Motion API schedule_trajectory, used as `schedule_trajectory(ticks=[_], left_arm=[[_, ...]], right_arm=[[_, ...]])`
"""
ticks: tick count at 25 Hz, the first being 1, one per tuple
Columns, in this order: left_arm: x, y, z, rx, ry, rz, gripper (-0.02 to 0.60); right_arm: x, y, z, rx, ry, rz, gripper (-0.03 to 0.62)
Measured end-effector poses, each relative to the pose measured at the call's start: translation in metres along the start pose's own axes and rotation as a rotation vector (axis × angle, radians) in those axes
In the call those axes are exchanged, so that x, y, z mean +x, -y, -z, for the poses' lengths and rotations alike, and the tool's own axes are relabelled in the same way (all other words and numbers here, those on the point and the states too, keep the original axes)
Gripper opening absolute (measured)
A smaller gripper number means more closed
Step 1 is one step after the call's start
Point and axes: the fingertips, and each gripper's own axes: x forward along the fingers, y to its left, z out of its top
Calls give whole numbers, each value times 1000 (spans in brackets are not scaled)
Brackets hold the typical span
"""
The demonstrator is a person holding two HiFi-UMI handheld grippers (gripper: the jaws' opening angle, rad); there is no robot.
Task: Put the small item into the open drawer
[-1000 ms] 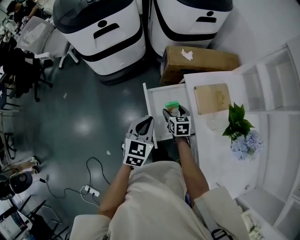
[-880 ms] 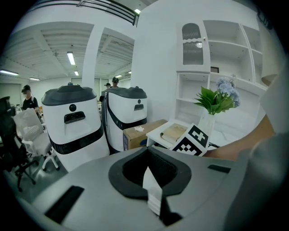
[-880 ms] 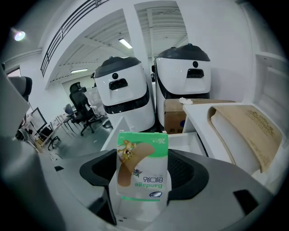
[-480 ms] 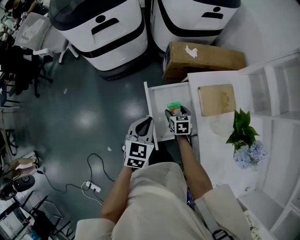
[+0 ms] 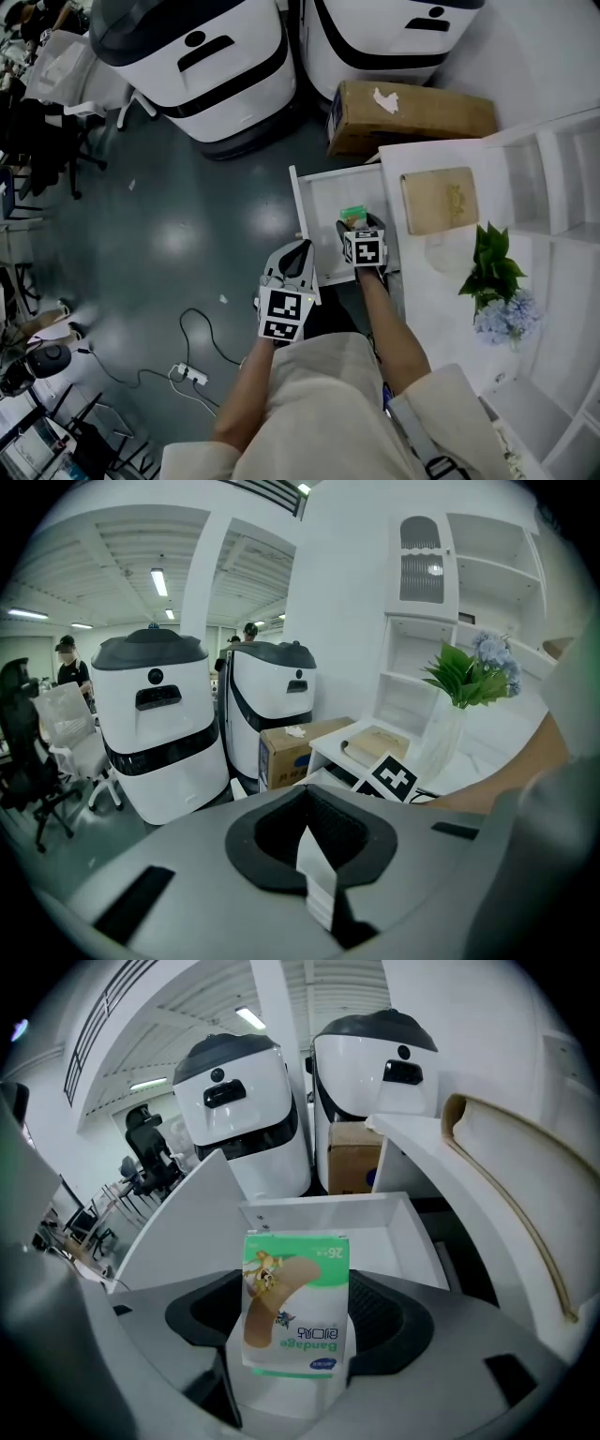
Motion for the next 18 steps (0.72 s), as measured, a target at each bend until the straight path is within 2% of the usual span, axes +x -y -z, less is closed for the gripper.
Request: schedule_trajectory(ticks=[11, 18], left_arm=[[10, -6, 2, 3, -38, -16, 17], [17, -7, 19, -37, -84, -20, 17]], right_arm=[[36, 12, 16, 51, -57, 9, 365], [61, 17, 29, 51, -93, 6, 365]])
